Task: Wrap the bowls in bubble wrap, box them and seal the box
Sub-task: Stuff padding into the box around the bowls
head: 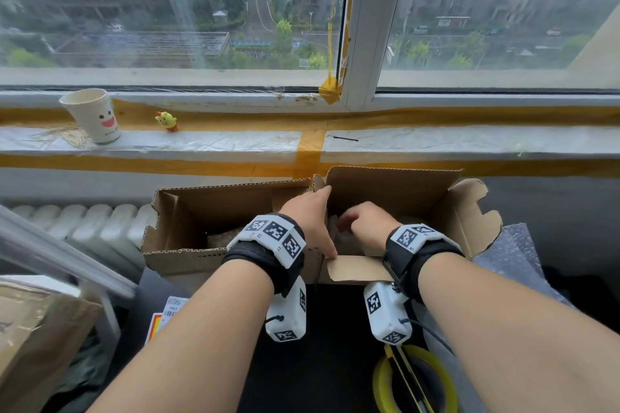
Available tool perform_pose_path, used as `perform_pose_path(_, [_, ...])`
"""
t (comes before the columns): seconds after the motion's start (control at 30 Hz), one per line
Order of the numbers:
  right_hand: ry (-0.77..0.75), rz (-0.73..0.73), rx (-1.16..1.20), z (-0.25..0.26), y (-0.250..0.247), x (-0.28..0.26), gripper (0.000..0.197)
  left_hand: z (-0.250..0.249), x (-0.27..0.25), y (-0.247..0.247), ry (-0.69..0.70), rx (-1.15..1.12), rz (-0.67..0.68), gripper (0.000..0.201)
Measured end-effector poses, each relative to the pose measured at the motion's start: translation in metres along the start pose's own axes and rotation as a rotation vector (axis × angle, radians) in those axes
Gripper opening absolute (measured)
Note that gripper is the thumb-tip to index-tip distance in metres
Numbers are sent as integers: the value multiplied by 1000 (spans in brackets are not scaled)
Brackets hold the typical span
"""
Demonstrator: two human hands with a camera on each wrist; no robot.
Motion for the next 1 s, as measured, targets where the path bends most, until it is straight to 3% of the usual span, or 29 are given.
perform_pose_path(0.13, [19,288,-147,0,34,-2,42,-1,-1,1,-7,17,14,124])
perform_pose_path(0.27, [51,324,-131,-9,45,2,42,0,-1,2,-24,22,23,123])
perform_pose_path(0.6, [2,-78,-25,-21,-24,-21,29,-5,-4,0,-91,-52,-78,104])
perform_pose_path(0.7, [-6,-202,9,-27,-56,-42,28,-11,-7,-5,-135,-20,-108,88])
perform_pose_path(0.83, [65,-293,-20,-47,-86,-72,29,-30,-13,-24,-156,21,-274,54])
perform_pose_path(1.0, [67,-408,47,-81,-118,-105,30,-85,-19,-38,-52,20,-493,24])
Point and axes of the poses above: each hand's wrist, its own x-axis towards the middle knuckle, its own y-axis out of the palm, z = x × y, the point moved 6 cm from there along x, towards the middle knuckle, and after that the axes turned 1 degree about -y, right-handed, at the moved point
